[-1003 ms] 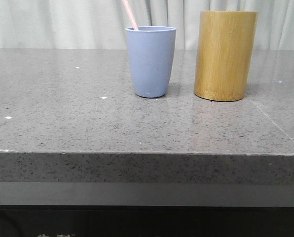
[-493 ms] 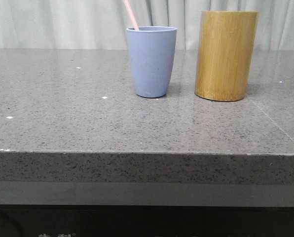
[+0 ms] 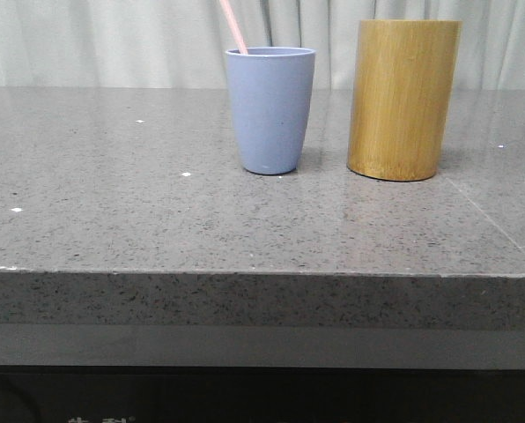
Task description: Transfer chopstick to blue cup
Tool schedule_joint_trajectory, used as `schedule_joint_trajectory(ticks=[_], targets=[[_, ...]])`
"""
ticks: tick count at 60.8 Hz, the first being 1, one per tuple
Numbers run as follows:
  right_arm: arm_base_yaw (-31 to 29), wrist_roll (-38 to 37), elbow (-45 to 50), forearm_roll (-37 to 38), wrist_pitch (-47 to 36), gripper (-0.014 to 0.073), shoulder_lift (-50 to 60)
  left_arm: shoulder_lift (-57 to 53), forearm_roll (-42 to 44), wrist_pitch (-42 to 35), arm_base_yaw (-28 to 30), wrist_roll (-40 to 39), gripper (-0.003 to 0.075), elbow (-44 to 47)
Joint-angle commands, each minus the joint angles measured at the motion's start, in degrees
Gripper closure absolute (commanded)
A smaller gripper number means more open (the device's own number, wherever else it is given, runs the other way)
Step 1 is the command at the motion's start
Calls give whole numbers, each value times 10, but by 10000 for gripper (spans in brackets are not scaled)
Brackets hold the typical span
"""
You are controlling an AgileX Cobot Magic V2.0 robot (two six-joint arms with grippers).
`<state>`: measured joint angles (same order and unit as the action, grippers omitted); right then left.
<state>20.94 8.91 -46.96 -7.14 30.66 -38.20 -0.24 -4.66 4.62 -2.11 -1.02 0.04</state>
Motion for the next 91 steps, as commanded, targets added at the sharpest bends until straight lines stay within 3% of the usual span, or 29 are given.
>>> schedule_joint_trajectory(ticks=[1,7,15,26,78,91], targets=[[-2,1,-14,-3,-44,662,1,-13,15,-55,1,-18,739,5],[-2,1,-14,-3,-44,662,1,-13,80,-55,1,-71,739,5],[-2,1,-14,-3,-44,662,1,-13,77,-54,1,-66,739,5],[-2,1,-14,-3,-44,662,1,-13,33,-53,1,-1,739,5],[-2,1,-11,-1,-48,662,5,-13,30,-57,1,-1,739,5],[-107,2,113,-10,-148,662,106,-13,30,-57,1,-1,739,5]])
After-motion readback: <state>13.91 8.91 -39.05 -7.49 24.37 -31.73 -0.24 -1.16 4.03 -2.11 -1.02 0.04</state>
